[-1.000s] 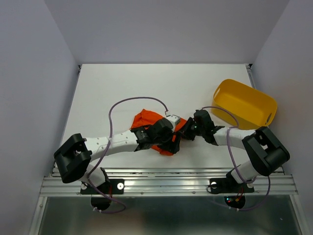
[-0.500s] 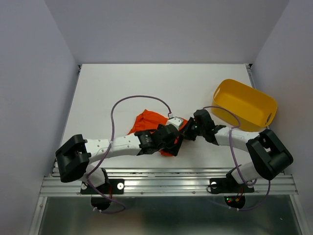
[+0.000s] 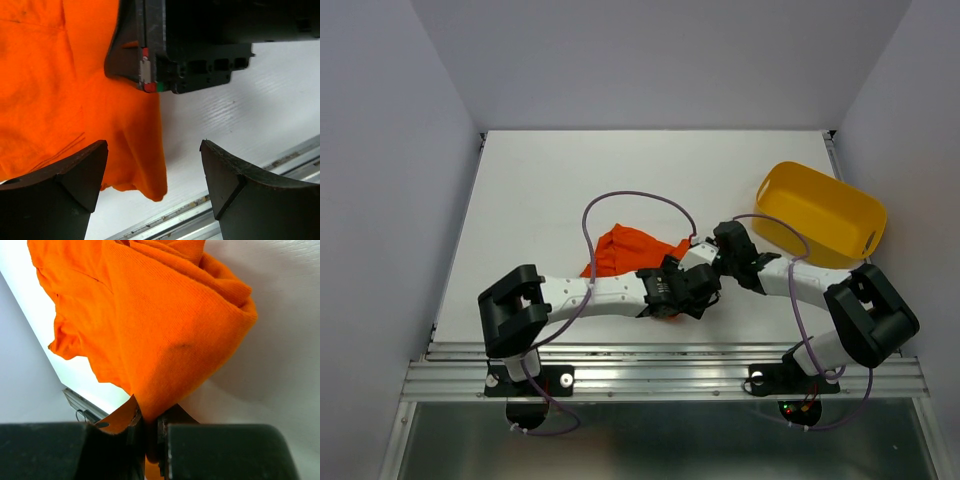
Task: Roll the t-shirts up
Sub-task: Roll the T-shirt to the center of the board.
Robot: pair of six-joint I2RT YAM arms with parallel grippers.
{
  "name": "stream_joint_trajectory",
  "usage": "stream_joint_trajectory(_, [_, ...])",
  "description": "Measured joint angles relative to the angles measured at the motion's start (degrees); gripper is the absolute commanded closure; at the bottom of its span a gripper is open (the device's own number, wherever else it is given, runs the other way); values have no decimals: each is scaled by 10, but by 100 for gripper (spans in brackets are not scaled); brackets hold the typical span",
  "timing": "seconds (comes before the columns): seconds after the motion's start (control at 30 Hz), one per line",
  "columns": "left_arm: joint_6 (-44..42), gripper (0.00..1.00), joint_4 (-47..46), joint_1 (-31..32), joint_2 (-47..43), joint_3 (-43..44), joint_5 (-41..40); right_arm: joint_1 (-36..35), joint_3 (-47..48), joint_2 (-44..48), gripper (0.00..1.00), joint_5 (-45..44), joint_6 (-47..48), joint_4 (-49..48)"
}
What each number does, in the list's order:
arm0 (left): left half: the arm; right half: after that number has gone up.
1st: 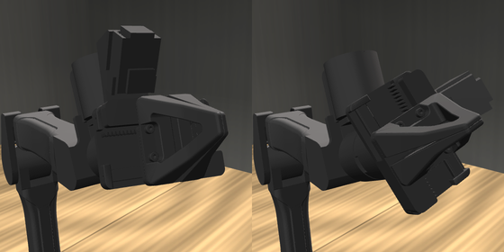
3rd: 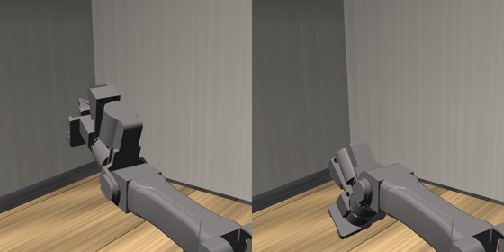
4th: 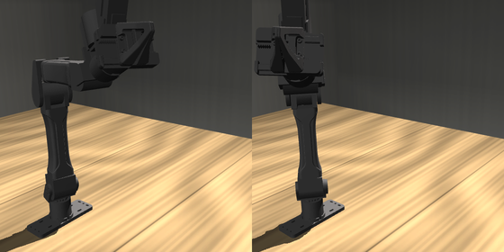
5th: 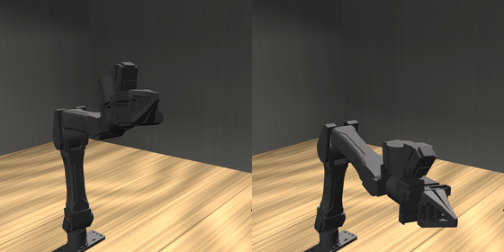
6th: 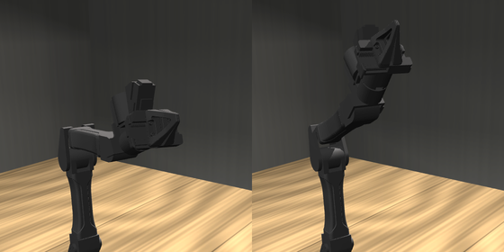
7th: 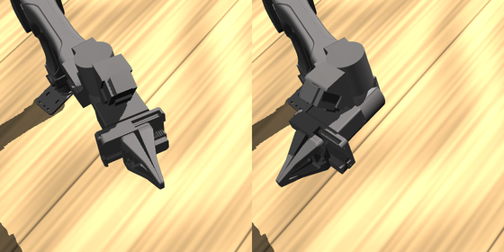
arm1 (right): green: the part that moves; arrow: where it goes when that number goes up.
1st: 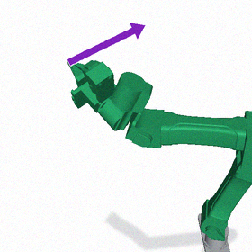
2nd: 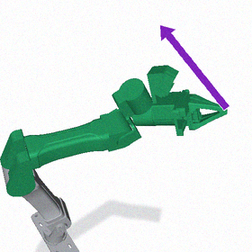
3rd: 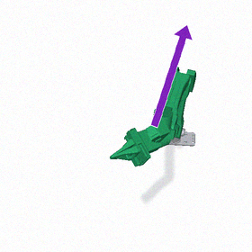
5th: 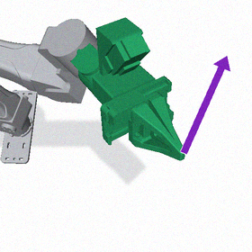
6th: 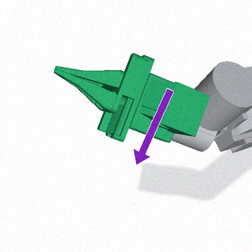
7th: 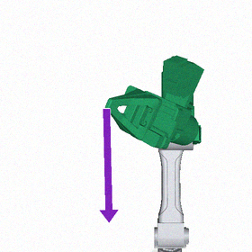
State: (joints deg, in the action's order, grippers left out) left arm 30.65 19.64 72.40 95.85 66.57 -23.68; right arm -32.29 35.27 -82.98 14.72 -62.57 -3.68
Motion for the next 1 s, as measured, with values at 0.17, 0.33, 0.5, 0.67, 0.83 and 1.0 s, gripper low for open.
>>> stream_joint_trajectory(0.17, [13, 23, 16, 0, 26, 8, -35, 0, 2, 0, 99, 1, 2, 6])
stream_joint_trajectory(0.33, [17, 29, 30, 0, 54, 18, -57, 0, 7, -5, 99, 2, 7, 9])
stream_joint_trajectory(0.5, [17, 35, 34, 0, 70, 25, -69, 0, 10, -11, 99, 3, 12, 17])
stream_joint_trajectory(0.67, [12, 50, 34, 1, 83, 30, -82, 0, 10, -12, 99, 5, 17, 22])
stream_joint_trajectory(0.83, [1, 88, 33, 3, 95, 33, -86, 0, 10, -12, 94, 6, 20, 32])
stream_joint_trajectory(1.0, [-13, 100, 22, 1, 94, 30, -67, 0, 10, -10, 36, 7, 28, 44])
